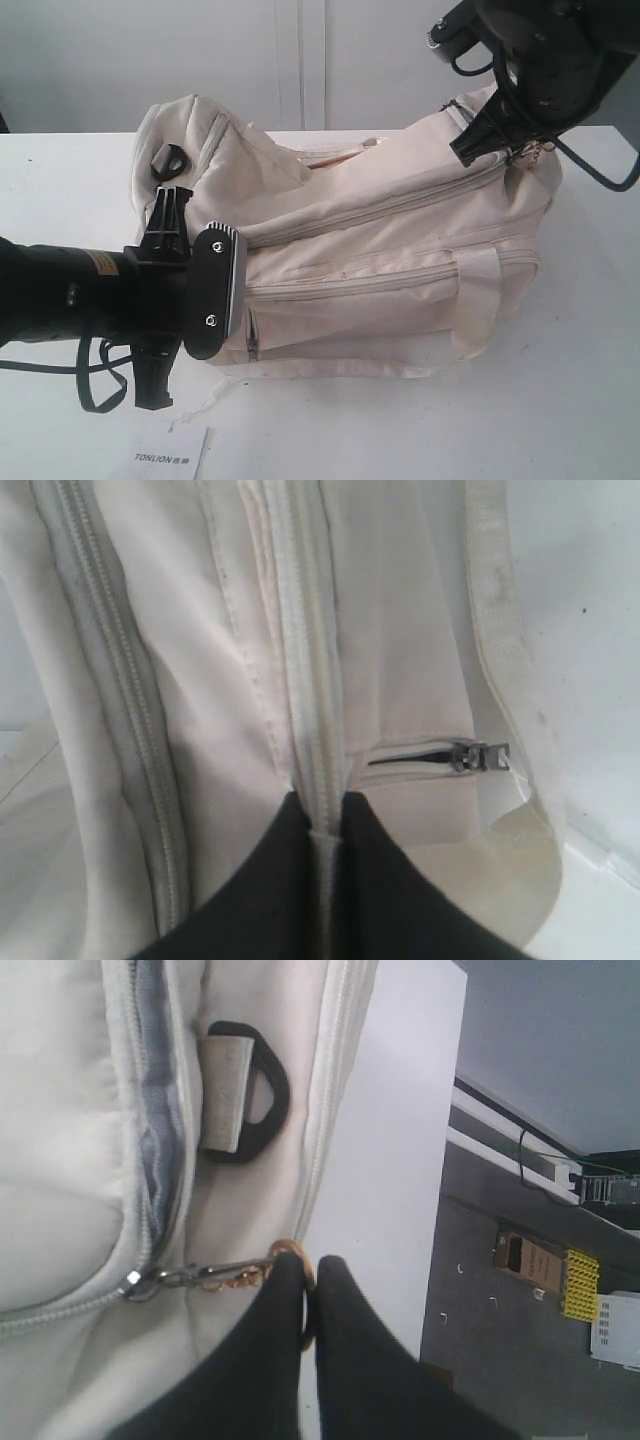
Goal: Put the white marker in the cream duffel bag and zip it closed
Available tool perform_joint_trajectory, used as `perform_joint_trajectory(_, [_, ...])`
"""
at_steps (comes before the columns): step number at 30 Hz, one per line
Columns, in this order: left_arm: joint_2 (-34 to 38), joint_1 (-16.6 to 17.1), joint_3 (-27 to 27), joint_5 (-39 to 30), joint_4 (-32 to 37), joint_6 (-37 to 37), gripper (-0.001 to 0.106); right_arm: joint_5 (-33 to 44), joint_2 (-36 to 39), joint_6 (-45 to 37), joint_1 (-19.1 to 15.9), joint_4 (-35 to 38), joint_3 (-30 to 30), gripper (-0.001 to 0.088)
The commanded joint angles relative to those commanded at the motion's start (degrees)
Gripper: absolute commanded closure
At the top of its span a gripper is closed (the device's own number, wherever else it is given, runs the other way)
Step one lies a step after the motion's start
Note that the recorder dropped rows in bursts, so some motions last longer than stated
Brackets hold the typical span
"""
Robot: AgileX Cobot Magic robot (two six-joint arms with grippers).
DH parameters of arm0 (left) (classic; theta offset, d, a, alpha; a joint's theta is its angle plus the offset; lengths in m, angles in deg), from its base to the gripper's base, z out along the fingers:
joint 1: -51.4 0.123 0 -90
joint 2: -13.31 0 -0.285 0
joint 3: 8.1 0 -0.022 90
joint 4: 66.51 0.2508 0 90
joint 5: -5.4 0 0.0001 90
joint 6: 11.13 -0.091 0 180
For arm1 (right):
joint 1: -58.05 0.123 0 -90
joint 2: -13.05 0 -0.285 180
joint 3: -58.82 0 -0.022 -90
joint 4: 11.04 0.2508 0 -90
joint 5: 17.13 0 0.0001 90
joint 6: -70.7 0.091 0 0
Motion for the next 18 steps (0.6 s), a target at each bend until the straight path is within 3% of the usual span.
perform_joint_trajectory(8, [0.0, 2.6, 0.0, -2.2, 0.0, -1.5, 0.105, -1.4, -2.0, 0.6, 0.0, 0.4, 0.0, 0.0868])
perform_joint_trajectory(15, [0.0, 2.6, 0.0, -2.4, 0.0, -1.5, 0.105, -7.6, -2.0, -3.3, 0.0, 15.2, 0.0, 0.0868])
perform_joint_trajectory(18, [0.0, 2.6, 0.0, -2.4, 0.0, -1.5, 0.105, -8.0, -2.0, -5.1, 0.0, 17.9, 0.0, 0.0868])
